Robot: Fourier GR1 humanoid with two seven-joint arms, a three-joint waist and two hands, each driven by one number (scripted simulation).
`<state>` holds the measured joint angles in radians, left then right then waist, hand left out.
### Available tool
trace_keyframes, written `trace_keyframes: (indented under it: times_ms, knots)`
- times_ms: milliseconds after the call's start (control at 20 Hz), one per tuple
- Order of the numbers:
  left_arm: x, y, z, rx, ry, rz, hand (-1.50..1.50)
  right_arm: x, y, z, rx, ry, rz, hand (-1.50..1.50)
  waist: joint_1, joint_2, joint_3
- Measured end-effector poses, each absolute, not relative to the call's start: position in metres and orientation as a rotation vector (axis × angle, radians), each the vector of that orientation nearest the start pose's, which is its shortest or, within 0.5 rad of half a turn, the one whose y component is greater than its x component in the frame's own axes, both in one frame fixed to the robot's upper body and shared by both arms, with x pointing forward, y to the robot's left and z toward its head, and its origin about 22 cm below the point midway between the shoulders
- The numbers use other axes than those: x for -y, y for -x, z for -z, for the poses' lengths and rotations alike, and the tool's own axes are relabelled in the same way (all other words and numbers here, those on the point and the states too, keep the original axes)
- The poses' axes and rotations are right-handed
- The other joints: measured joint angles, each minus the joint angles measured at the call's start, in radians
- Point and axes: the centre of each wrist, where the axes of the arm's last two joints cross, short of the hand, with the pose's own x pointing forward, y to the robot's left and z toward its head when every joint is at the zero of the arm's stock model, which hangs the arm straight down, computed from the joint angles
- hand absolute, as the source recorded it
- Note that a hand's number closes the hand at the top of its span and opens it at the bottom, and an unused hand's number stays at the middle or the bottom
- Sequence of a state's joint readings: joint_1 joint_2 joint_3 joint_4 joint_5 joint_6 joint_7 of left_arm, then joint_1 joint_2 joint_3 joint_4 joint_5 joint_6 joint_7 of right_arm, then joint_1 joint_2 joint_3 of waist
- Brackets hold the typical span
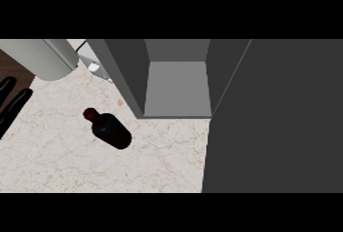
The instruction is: Pick up the wine, place it into the cabinet and close the cabinet
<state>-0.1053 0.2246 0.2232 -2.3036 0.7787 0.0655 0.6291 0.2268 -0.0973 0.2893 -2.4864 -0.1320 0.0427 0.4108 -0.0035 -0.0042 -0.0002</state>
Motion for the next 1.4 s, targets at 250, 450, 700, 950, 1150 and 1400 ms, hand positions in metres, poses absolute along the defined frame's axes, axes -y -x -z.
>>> trace_keyframes:
  times_ms: [250,450,700,950,1150,1400]
  knots:
    - [-0.283,-0.184,-0.207,1.718,0.547,-0.091,-1.50,0.195,-0.122,-0.168,1.812,-0.348,-0.194,-1.50,-0.001,-0.001,0.000]
    - [-0.286,-0.184,-0.212,1.705,0.537,-0.117,-1.50,0.190,-0.122,-0.172,1.803,-0.360,-0.196,-1.50,-0.001,-0.002,-0.001]
    - [-0.293,-0.184,-0.223,1.719,0.512,-0.143,-1.50,0.192,-0.122,-0.174,1.803,-0.333,-0.201,-1.50,-0.003,-0.002,0.000]
    - [-0.296,-0.182,-0.221,1.734,0.508,-0.172,-1.50,0.185,-0.119,-0.173,1.797,-0.367,-0.187,-1.50,-0.005,-0.003,-0.001]
    - [-0.302,-0.180,-0.220,1.763,0.481,-0.175,-1.50,0.189,-0.119,-0.173,1.808,-0.334,-0.189,-1.50,-0.007,-0.002,0.000]
    - [-0.311,-0.185,-0.208,1.757,0.413,-0.175,-1.50,0.190,-0.115,-0.169,1.810,-0.325,-0.185,-1.50,-0.010,0.000,0.000]
